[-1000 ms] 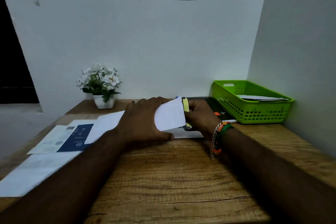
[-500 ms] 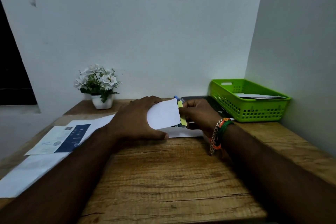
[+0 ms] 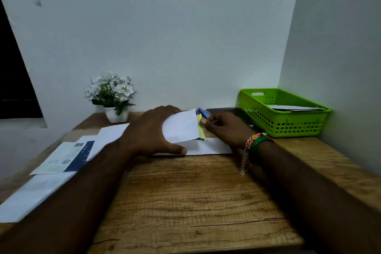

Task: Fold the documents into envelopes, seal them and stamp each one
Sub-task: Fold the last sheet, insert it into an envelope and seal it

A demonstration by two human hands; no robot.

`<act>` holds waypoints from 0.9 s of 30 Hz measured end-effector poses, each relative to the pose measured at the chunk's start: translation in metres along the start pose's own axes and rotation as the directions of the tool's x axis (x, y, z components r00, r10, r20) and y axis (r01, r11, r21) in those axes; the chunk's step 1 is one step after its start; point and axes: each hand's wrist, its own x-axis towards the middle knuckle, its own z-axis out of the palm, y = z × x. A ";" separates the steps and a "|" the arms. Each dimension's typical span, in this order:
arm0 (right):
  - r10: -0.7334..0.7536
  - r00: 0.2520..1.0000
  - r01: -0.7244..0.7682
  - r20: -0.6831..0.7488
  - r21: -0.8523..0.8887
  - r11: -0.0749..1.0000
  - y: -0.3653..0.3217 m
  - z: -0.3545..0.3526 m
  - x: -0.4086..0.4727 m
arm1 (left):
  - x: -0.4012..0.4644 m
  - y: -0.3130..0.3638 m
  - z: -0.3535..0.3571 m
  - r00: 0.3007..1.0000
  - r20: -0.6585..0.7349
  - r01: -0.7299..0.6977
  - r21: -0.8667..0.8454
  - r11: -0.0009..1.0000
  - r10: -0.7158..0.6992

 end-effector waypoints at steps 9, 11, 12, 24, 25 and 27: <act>0.012 0.972 0.074 0.235 -0.356 0.932 0.016 -0.012 0.004 | 0.000 -0.023 -0.011 0.997 -0.055 0.053 0.017 0.998 -0.052; 0.021 0.968 0.058 0.250 -0.303 0.951 0.016 -0.014 0.004 | 0.000 -0.025 -0.011 0.997 -0.063 0.048 0.013 0.999 -0.047; 0.016 0.971 0.045 0.239 -0.248 0.968 0.017 -0.016 0.004 | 0.000 -0.026 -0.012 0.996 -0.071 0.046 0.008 0.999 -0.045; 0.230 0.936 -0.035 -0.267 0.581 0.813 0.011 -0.069 -0.004 | 0.005 -0.040 -0.016 0.984 -0.156 0.099 0.060 0.993 -0.088; 0.221 0.948 -0.050 -0.228 0.578 0.815 0.011 -0.071 -0.005 | 0.004 -0.041 -0.016 0.982 -0.162 0.102 0.056 0.993 -0.092; 0.200 0.966 -0.082 -0.163 0.542 0.836 0.014 -0.073 -0.005 | 0.002 -0.041 -0.016 0.979 -0.177 0.111 0.048 0.993 -0.101</act>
